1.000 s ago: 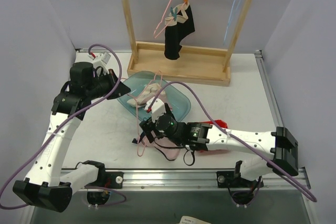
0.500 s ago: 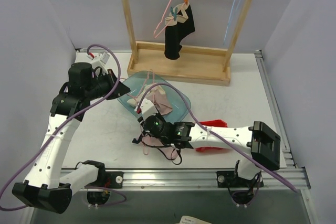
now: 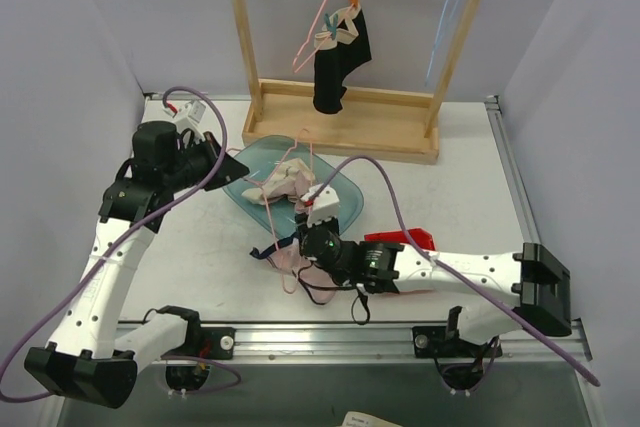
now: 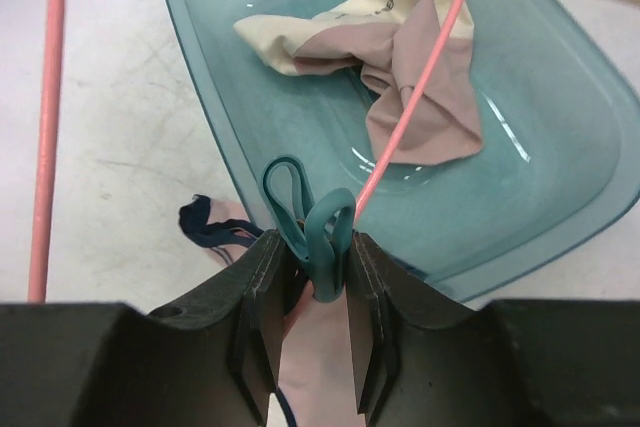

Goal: Remove the underwear clipped to the hanger
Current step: Remove the underwear from the hanger.

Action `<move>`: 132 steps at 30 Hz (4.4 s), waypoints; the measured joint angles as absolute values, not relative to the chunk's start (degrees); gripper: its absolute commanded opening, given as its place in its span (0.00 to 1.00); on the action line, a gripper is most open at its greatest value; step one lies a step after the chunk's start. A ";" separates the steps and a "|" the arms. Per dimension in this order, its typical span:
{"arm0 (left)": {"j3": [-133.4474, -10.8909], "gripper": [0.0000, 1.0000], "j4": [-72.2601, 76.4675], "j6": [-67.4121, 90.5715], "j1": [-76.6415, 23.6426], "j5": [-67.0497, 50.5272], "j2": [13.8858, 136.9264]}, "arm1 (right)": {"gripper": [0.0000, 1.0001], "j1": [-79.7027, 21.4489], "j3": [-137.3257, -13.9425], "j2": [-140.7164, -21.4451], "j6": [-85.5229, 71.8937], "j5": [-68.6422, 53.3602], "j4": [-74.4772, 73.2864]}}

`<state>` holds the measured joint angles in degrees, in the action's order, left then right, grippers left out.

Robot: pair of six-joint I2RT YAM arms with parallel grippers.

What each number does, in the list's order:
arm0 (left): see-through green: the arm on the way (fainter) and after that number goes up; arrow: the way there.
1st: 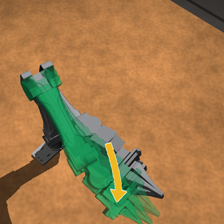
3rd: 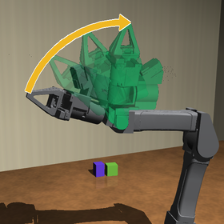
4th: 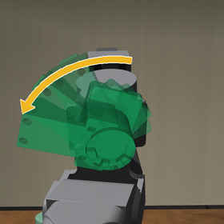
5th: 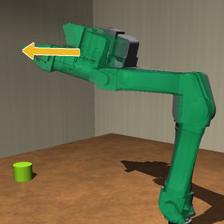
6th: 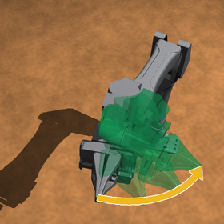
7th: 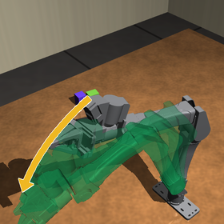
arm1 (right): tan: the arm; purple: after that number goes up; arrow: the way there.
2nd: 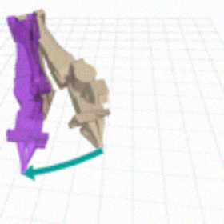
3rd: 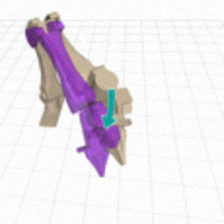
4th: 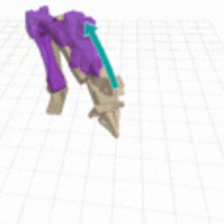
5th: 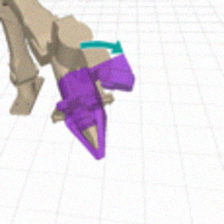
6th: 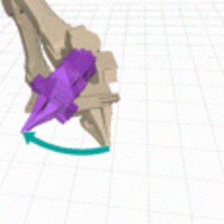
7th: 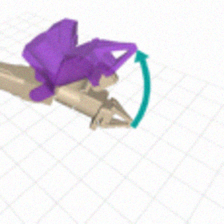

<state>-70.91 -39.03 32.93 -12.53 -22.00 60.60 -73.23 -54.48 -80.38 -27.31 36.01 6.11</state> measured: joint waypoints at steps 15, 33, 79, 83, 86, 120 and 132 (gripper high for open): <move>-58.89 0.03 -28.60 43.68 -10.74 -24.12 54.08 | 0.54 -67.48 -31.03 -63.64 -49.08 28.77 32.16; -44.60 0.03 -15.75 47.70 -10.50 -22.76 48.73 | 0.77 -65.98 -47.83 -71.40 -51.03 27.53 14.85; -44.49 0.03 -13.50 48.86 -10.76 -21.63 48.45 | 0.20 -66.04 -48.14 -73.69 -58.46 29.15 -0.51; -44.49 0.03 -13.52 48.84 -10.76 -21.41 48.45 | 0.10 -66.04 -48.14 -73.28 -58.87 29.21 -0.47; -44.49 0.03 -13.52 48.86 -10.76 -21.32 48.45 | 0.01 -66.02 -47.75 -72.20 -59.24 29.26 -0.08; -44.47 0.03 -9.13 49.78 -10.76 -27.38 49.04 | 0.43 -61.17 -45.87 -50.26 -68.25 44.66 -41.12; -48.03 0.03 -13.15 46.09 -10.76 -30.72 53.06 | 0.70 -61.17 -47.37 -49.69 -63.96 46.24 -41.45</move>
<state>-48.03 -13.15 46.09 -10.76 -30.72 53.06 -61.17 -47.37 -49.69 -63.96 46.24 -41.45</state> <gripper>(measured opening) 0.067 0.694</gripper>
